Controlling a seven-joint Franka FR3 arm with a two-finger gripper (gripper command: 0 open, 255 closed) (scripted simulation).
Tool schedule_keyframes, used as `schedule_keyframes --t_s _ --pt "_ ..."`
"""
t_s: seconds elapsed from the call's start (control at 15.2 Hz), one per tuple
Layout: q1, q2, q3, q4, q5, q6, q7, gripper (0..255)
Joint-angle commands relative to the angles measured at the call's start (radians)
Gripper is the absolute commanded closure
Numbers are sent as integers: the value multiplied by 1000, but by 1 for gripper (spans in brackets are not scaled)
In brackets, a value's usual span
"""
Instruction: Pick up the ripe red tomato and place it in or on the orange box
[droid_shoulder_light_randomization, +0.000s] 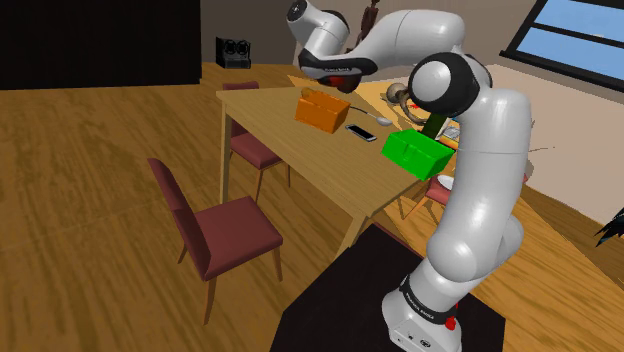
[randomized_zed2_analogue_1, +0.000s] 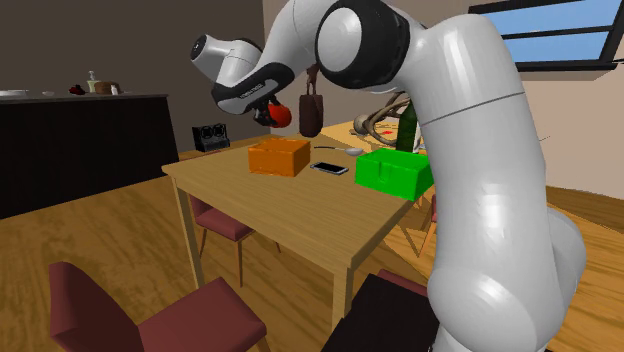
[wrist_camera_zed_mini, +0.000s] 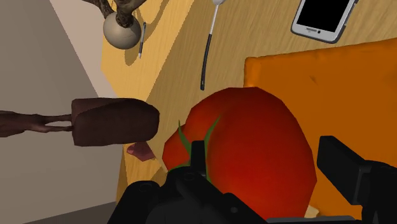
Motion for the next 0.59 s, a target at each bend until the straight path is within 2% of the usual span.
schedule_keyframes --t_s 0.0,0.53 --pt "-1 1 -2 -21 -6 13 20 255" --pt "-3 16 -9 -91 -32 61 95 255"
